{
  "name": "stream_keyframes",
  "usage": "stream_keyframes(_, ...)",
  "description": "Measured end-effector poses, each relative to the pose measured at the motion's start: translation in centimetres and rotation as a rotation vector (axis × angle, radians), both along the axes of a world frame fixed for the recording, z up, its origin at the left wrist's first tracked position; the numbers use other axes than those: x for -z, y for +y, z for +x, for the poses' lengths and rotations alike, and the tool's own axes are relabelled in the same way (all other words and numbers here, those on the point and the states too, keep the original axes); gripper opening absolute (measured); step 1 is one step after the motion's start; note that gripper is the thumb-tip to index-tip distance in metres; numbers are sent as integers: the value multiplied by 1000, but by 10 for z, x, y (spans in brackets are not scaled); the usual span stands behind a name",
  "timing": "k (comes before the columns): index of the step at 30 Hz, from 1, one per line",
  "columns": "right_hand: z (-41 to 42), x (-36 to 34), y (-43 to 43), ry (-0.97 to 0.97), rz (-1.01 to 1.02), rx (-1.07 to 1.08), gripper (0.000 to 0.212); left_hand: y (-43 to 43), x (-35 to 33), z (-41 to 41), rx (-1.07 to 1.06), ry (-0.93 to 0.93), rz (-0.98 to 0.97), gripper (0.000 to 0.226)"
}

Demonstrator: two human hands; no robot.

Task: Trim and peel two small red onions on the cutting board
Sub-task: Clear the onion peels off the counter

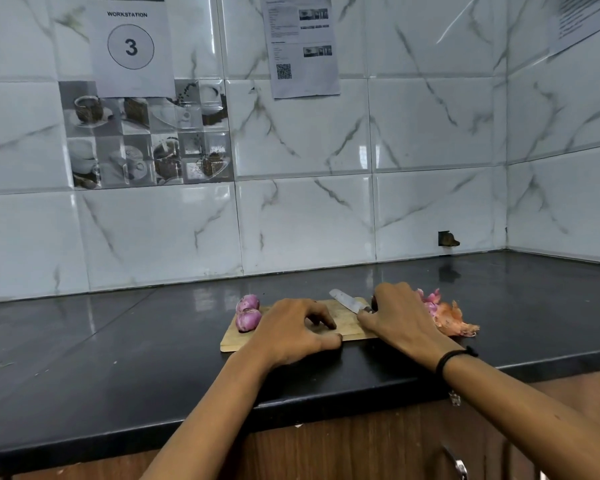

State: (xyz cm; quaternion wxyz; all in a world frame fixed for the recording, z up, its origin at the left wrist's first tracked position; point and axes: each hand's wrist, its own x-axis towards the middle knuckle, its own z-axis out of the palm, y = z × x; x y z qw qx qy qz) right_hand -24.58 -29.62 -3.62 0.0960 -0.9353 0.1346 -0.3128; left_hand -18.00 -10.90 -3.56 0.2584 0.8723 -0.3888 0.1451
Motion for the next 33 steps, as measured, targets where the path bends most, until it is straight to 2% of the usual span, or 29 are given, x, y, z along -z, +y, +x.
stream_keyframes(4,12,1,14,-23,-6,-29,31,7,-1,8,-70,2,24,33)
stream_keyframes(7,17,-3,27,-49,-31,0,40,8,-5,12,-105,-44,90,34)
stream_keyframes(10,19,-7,39,-32,75,-44,50,10,-5,15,-102,-97,137,36)
stream_keyframes(15,36,-5,53,56,295,-141,39,14,2,22,-112,-120,83,35)
stream_keyframes(19,37,-8,50,58,324,-235,36,12,6,30,-117,-84,185,37)
stream_keyframes(22,32,-9,49,195,360,-423,46,9,5,29,-83,-90,267,41)
stream_keyframes(25,26,-16,47,407,421,-461,68,7,6,31,-94,-100,275,42)
stream_keyframes(28,20,-24,35,556,350,-389,83,7,9,36,-128,-75,247,44)
stream_keyframes(33,9,-15,0,610,112,-198,63,7,8,32,-130,-45,184,45)
